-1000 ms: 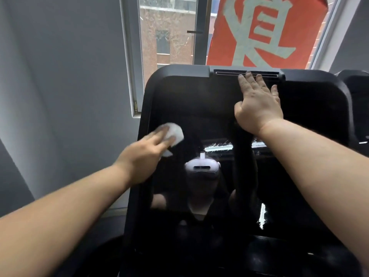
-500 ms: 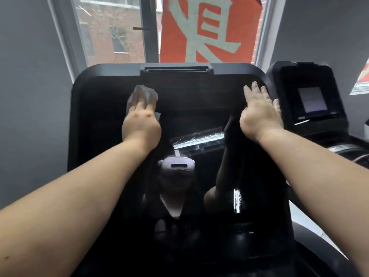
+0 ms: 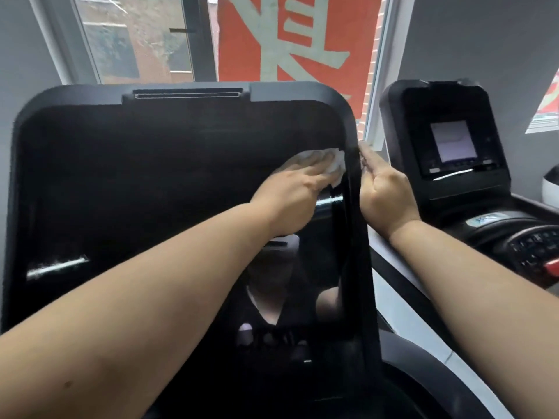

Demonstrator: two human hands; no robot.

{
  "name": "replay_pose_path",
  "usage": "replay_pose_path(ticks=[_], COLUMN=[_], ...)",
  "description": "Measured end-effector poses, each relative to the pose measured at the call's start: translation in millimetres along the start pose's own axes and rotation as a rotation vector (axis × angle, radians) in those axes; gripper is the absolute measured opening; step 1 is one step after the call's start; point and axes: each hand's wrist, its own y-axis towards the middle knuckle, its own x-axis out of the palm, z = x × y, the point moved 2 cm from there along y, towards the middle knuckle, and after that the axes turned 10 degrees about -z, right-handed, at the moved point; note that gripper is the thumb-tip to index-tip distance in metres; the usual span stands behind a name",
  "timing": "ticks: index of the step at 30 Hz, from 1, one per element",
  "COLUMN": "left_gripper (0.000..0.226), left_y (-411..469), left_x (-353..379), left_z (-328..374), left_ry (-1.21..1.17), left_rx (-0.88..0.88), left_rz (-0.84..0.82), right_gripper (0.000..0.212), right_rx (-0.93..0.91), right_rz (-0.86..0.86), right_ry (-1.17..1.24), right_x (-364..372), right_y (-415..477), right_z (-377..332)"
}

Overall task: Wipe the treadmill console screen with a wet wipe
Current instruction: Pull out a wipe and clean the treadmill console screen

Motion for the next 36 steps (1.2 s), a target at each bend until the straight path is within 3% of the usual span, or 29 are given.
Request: replay_pose_path(ticks=[4,8,18,28,36], left_gripper=[0.049,0.057,0.053,0.068,0.053], left_y=[-39.6,-93.5,-195.3,-320.8,-411.0], left_x=[19.8,59.5,100.0,74.2,45.9], left_z=[32.3,67.3,113.2,13.8,-47.7], left_ry=[-0.105,-0.188,-0.029,0.058,0.254], left_rx=[0.153,0.232,0.460,0.308,0.186], left_rz=[0.013,-0.165,-0.388,-0.410,-0.348], right_gripper=[0.045,0.044,0.045,0.055,0.055], right_rx=[0.097,0.170,0.335,0.423,0.214], right_rz=[-0.071,-0.087,-0.143,-0.139,-0.150], right_ry=[0.097,0.141,0.080,-0.056,-0.021], right_x=[3.4,8.3,28.7,52.4,92.6], right_y=[-28.1,-65.3,-167.1,-206.9,-205.4], right_z=[7.8,10.4,10.5,-25.0,-94.4])
